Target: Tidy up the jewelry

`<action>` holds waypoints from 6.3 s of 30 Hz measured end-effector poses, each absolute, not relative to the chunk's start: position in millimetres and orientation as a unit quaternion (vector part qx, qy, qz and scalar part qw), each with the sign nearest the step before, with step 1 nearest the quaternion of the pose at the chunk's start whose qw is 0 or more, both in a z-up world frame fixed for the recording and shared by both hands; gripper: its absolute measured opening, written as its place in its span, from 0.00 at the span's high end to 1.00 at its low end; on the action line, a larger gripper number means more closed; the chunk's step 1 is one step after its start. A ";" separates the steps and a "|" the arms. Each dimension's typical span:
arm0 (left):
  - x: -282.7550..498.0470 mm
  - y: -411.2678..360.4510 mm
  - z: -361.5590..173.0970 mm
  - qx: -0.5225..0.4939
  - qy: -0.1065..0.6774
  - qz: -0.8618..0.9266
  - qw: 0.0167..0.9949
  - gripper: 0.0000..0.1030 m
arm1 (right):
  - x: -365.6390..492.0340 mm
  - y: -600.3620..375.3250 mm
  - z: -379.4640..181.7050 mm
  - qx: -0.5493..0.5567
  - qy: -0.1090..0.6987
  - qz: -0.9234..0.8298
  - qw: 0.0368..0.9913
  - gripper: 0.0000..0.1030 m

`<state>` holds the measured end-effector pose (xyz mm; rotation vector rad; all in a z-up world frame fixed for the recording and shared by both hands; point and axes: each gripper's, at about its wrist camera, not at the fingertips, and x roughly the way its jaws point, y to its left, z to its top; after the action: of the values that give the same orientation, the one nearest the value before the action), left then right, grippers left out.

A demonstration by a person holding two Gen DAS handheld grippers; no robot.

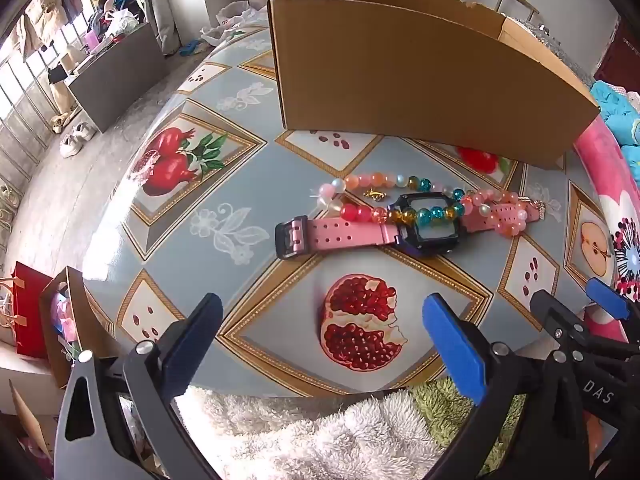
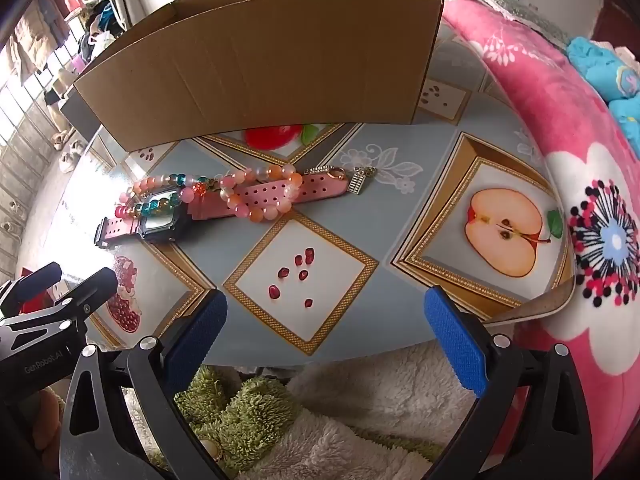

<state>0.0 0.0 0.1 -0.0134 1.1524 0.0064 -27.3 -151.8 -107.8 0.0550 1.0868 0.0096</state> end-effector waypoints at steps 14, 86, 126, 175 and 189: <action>-1.3 -6.3 2.3 -0.007 0.546 0.009 0.837 0.05 | -25.4 -152.0 -107.8 0.028 0.518 0.005 0.855 0.08; -7.4 4.2 1.1 -0.005 0.549 0.012 0.836 0.05 | -26.3 -150.5 -106.1 0.031 0.516 0.009 0.856 0.08; 30.7 69.2 -5.7 -0.129 0.461 -0.106 0.872 0.05 | 3.1 -113.3 -72.2 -0.058 0.429 0.135 0.891 0.09; 73.9 -2.2 -14.7 0.060 0.510 -0.183 0.838 0.91 | 95.1 -89.0 -99.9 0.111 0.584 0.185 0.782 0.93; 52.9 7.2 64.7 0.043 0.416 -0.206 0.885 0.92 | 65.3 -88.4 -38.5 0.084 0.488 0.218 0.841 0.93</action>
<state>52.9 7.2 64.7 0.0905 0.8645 -0.4294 65.3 -88.4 -38.5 0.1784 1.0306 0.4612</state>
